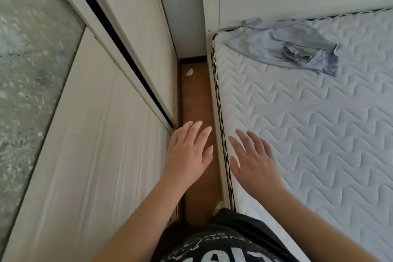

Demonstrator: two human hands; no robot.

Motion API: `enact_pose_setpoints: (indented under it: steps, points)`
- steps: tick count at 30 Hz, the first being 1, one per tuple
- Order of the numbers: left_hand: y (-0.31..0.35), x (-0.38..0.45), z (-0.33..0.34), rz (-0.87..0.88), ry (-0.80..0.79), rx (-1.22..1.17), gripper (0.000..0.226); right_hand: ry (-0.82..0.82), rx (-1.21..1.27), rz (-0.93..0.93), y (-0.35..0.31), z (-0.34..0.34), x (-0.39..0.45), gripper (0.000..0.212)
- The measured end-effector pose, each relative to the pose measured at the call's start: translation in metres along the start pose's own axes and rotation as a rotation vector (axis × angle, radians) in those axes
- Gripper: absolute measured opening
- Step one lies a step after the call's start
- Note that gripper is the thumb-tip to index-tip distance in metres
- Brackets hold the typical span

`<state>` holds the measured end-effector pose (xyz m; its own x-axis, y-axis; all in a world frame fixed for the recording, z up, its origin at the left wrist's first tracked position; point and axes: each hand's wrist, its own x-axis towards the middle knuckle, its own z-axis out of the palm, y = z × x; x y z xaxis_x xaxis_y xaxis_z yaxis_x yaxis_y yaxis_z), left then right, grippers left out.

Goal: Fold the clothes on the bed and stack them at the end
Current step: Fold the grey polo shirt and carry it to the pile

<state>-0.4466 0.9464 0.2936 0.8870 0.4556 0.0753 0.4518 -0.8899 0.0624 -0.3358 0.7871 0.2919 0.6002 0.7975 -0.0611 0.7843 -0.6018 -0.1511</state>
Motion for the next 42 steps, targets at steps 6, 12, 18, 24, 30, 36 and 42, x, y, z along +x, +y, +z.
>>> enact_pose_setpoints:
  steps: [6,12,18,24,30,36,42]
  points:
    - [-0.041,0.044,-0.016,-0.076,-0.086,0.000,0.051,0.018,0.016,-0.061,-0.004,-0.008,0.072,0.054]
    - [-0.072,0.138,-0.002,-0.045,-0.033,-0.060,0.050,0.056,0.013,-0.011,-0.010,-0.007,0.149,0.049]
    - [-0.077,0.268,-0.009,0.137,0.065,-0.088,0.047,0.106,0.016,0.222,0.010,-0.023,0.220,0.049]
    - [-0.076,0.320,-0.002,0.283,0.014,-0.112,0.047,0.090,0.029,0.388,0.031,-0.036,0.256,0.051]
    - [-0.057,0.372,0.007,0.410,-0.029,-0.137,0.049,0.094,0.034,0.517,0.075,-0.041,0.283,0.052]
    - [-0.032,0.446,0.026,0.568,-0.087,-0.047,0.050,0.147,0.089,0.630,0.130,-0.038,0.331,0.051]
    - [-0.024,0.514,0.026,0.698,-0.102,0.040,0.049,0.163,0.118,0.693,0.159,-0.046,0.376,0.053]
